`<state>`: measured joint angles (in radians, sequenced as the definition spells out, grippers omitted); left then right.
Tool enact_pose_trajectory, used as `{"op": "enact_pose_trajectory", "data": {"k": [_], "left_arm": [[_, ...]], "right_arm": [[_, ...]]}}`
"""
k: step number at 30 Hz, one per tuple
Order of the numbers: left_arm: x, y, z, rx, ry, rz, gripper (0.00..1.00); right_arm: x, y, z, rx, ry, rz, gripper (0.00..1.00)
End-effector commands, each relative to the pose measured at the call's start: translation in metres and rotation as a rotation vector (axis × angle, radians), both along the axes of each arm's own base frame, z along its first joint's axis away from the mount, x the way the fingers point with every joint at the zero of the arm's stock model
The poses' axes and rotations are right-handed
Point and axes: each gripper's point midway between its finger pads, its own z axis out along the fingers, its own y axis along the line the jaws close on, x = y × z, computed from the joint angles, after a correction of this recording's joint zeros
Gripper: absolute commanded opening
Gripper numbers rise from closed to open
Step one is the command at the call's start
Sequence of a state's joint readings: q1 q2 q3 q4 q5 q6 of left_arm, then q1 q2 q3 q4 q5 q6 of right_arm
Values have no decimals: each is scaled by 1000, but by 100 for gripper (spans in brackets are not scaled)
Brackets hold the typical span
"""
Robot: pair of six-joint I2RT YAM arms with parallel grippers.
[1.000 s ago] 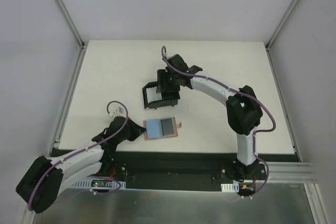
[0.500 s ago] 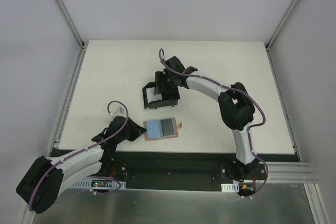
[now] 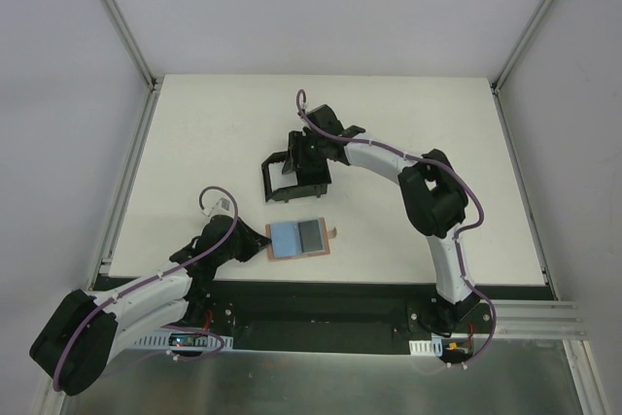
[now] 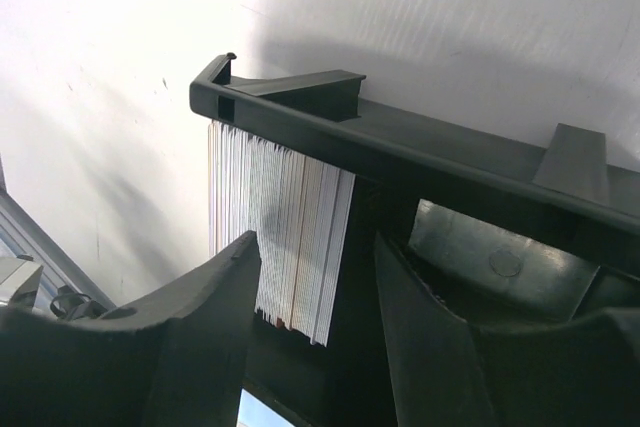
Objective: Put the credit cards into the card holder
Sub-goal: Pick up the credit card from the storage box.
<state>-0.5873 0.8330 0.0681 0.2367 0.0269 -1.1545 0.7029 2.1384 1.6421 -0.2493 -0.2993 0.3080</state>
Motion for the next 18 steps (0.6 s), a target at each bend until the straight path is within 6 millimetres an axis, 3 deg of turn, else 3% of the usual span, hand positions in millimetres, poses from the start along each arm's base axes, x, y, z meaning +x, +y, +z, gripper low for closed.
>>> {"op": "enact_pose_trajectory", "data": {"k": [1, 18], "left_arm": [[-6, 4, -8, 47, 31, -30, 0], [-6, 3, -8, 47, 36, -34, 0]], "right_arm": [[5, 9, 35, 112, -47, 13, 50], [3, 2, 45, 110, -73, 11, 30]]}}
